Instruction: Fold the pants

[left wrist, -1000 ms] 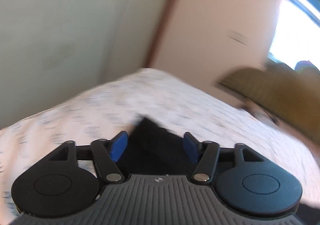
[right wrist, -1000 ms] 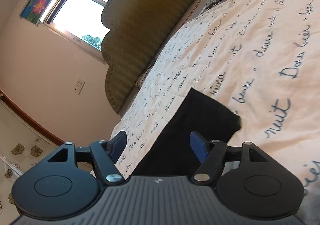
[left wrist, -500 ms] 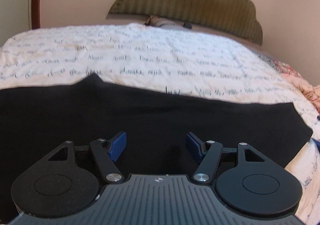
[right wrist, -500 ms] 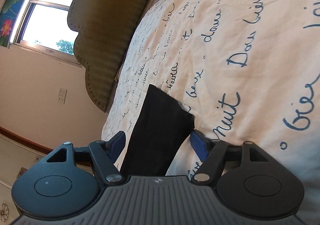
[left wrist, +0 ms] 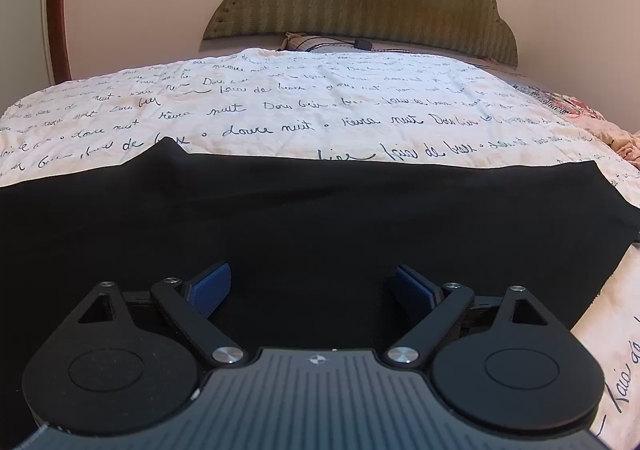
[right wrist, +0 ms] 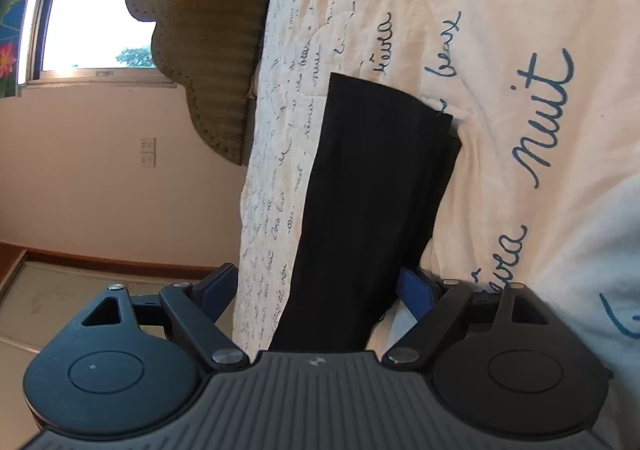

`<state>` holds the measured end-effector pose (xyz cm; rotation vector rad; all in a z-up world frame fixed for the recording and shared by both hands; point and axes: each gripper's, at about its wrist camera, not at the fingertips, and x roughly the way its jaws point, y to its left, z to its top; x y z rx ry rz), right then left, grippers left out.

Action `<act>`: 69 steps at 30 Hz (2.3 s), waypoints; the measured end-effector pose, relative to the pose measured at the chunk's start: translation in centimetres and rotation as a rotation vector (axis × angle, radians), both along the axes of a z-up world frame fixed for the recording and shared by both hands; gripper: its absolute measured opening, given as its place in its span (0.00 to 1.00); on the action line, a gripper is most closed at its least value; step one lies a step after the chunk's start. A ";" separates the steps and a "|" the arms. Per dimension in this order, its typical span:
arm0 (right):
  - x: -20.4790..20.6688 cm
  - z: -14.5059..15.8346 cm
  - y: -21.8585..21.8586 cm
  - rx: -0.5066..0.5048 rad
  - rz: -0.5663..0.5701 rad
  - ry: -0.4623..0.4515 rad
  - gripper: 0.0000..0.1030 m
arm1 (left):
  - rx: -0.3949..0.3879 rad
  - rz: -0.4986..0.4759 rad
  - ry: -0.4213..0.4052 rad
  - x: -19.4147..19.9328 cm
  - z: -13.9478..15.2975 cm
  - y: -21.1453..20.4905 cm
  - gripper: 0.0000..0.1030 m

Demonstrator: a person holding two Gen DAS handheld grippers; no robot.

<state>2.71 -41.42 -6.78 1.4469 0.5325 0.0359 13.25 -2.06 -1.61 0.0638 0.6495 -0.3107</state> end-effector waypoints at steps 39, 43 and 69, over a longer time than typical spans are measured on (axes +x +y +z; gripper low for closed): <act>2.8 -2.3 -2.2 -0.163 -0.283 0.041 0.04 | -0.053 -0.010 0.001 -0.2 -0.1 0.5 0.95; 2.6 -1.0 -2.8 -0.201 -0.280 0.006 0.04 | -0.049 -0.011 0.001 -0.2 -0.2 0.4 0.95; 6.7 8.3 14.4 -1.271 0.309 -0.138 0.04 | -0.448 -0.055 0.196 1.0 5.2 -1.2 0.94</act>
